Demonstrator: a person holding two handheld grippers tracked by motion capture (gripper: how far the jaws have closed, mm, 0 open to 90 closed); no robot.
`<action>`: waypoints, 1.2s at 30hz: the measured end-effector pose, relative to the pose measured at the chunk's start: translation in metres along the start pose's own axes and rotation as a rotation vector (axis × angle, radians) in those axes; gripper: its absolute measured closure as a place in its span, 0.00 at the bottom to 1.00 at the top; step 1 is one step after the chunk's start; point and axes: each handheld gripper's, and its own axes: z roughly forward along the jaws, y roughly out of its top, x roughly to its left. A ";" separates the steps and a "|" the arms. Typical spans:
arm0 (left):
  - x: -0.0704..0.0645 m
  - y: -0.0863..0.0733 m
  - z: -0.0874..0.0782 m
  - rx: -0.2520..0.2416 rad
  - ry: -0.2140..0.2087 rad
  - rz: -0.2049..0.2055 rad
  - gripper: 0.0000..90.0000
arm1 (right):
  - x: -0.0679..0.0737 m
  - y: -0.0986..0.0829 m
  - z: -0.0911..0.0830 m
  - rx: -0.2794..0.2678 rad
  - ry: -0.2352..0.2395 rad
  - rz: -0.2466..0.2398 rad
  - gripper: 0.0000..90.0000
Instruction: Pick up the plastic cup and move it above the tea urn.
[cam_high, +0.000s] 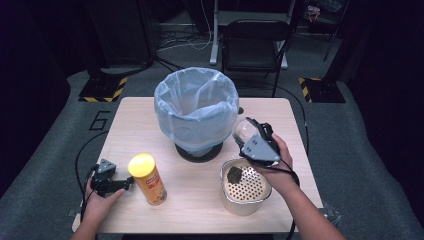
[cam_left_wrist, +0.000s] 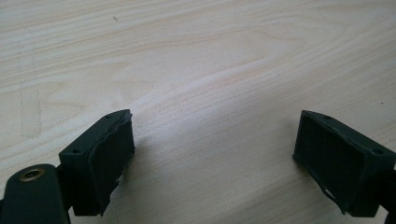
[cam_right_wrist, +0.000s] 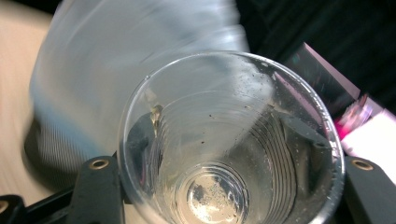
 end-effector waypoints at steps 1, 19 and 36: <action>0.000 0.000 0.000 0.001 -0.001 -0.003 0.13 | -0.006 0.000 0.000 -0.024 -0.013 0.083 0.40; 0.001 0.000 0.000 0.000 0.002 0.009 0.13 | -0.047 0.009 0.011 -0.102 0.051 0.511 0.40; 0.001 0.000 0.000 0.003 0.001 0.011 0.13 | -0.073 0.055 -0.023 -0.097 0.117 0.474 0.40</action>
